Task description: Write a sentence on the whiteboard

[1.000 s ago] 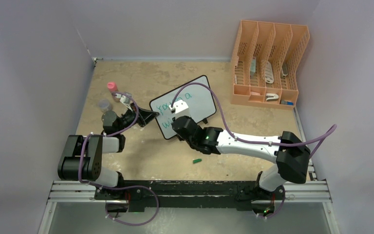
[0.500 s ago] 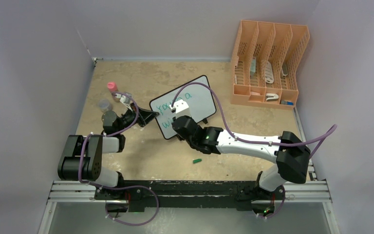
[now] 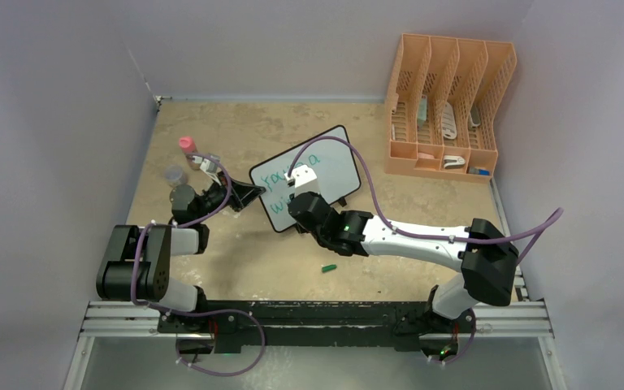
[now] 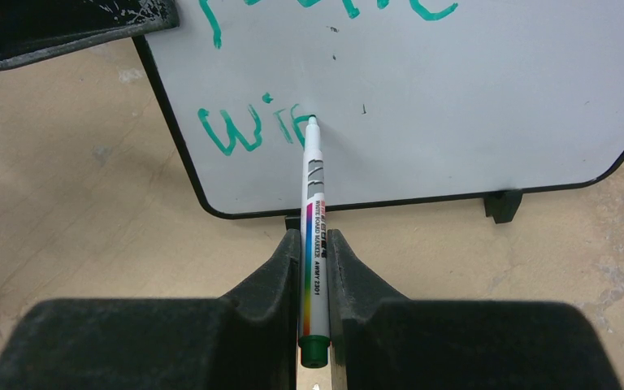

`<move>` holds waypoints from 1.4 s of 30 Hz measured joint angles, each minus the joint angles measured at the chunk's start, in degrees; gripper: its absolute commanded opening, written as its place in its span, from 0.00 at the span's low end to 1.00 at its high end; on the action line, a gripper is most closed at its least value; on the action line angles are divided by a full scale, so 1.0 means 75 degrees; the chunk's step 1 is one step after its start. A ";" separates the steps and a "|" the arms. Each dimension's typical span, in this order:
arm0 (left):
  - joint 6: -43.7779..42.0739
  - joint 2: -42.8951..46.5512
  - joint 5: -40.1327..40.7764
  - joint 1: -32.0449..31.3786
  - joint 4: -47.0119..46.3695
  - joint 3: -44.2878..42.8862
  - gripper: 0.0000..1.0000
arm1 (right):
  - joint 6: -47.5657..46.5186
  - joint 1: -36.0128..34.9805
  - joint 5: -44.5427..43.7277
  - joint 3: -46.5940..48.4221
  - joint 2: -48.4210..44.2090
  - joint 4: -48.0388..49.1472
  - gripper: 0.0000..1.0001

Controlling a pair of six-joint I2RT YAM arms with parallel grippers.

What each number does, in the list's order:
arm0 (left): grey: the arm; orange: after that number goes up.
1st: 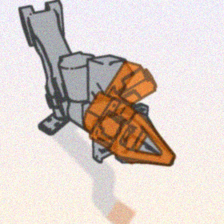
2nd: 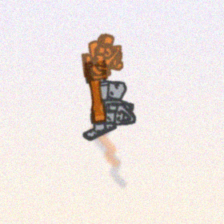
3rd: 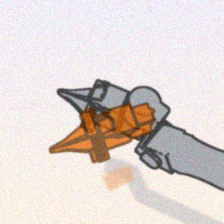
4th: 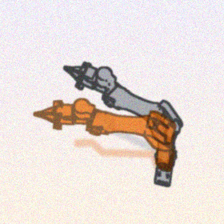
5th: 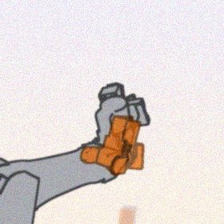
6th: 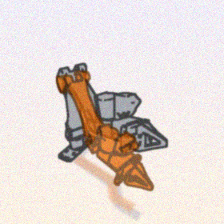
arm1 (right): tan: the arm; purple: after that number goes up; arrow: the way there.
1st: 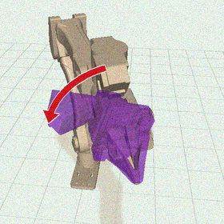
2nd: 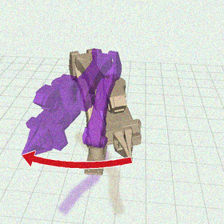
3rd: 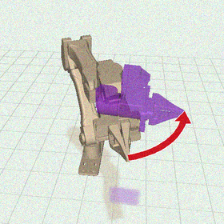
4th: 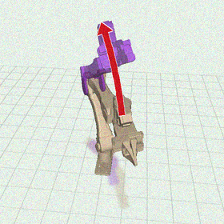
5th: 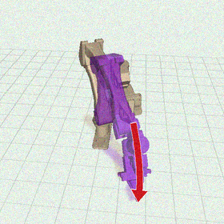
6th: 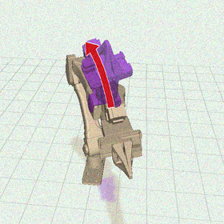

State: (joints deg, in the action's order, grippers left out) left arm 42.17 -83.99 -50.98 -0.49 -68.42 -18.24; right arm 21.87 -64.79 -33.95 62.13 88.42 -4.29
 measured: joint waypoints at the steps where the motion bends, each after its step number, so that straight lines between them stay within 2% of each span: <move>1: 0.0000 0.0000 0.0000 0.0000 0.0000 0.0000 0.00 | 0.0003 0.0000 0.0000 0.0000 0.0000 -0.0006 0.00; 30: 0.0000 0.0000 0.0000 0.0000 0.0000 -0.0003 0.00 | 0.0230 0.0055 0.0006 -0.0259 -0.0079 -0.0321 0.00; 42: 0.0000 0.0000 -0.0003 0.0000 0.0000 -0.0003 0.00 | 0.0122 0.0096 0.0061 -0.0259 -0.0501 -0.0195 0.00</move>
State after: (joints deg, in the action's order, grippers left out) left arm 42.17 -83.99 -51.00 -0.49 -68.42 -18.26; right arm 22.79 -64.07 -33.50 60.18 84.66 -5.76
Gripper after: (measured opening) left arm 0.030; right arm 0.149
